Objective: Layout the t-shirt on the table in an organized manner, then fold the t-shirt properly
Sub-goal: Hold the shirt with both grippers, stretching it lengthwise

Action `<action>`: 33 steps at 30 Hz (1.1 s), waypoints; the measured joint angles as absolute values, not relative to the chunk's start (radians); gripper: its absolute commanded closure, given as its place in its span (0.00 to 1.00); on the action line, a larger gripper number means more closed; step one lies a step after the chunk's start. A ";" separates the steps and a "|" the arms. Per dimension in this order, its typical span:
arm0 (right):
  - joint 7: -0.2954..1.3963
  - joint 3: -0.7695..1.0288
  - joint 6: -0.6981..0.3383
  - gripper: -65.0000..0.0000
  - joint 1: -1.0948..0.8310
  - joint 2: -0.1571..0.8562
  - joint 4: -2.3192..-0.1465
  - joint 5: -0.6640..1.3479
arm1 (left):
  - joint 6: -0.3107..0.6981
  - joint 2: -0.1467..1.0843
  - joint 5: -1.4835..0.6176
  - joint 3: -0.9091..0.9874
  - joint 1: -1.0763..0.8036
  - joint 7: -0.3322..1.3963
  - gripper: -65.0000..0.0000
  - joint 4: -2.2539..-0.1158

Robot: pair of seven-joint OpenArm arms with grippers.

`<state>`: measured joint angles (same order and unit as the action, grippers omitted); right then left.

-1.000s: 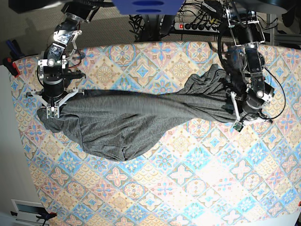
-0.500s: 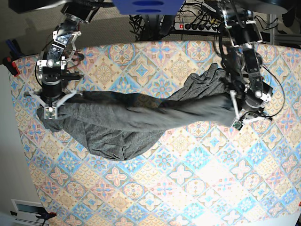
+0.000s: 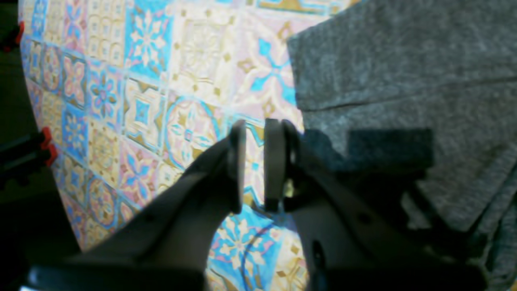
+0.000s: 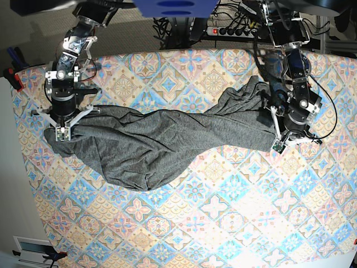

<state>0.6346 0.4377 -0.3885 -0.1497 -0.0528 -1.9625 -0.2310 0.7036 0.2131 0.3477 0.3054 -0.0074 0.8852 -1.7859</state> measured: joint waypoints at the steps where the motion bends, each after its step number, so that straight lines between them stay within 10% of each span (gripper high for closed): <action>1: 0.634 0.434 -0.389 1.00 -0.150 -0.053 -1.963 -0.229 | 0.704 0.212 0.347 0.303 -0.005 0.881 0.88 -1.786; 9: 0.632 0.434 -0.389 1.00 -0.152 -0.052 -1.964 -0.230 | 0.709 0.187 0.328 0.355 0.135 0.874 0.61 -1.642; 19: 0.635 0.434 -0.388 1.00 -0.150 -0.052 -1.963 -0.231 | 0.698 0.119 0.304 0.557 0.257 0.834 0.62 -1.270; 33: 0.636 0.435 -0.388 1.00 -0.150 -0.052 -1.963 -0.231 | 0.682 0.111 0.247 0.494 0.220 0.838 0.62 -1.290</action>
<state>0.6365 0.4347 -0.3882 -0.1501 -0.0525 -1.9625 -0.2310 0.6815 0.1112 0.2474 0.4942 0.2203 0.8375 -1.2896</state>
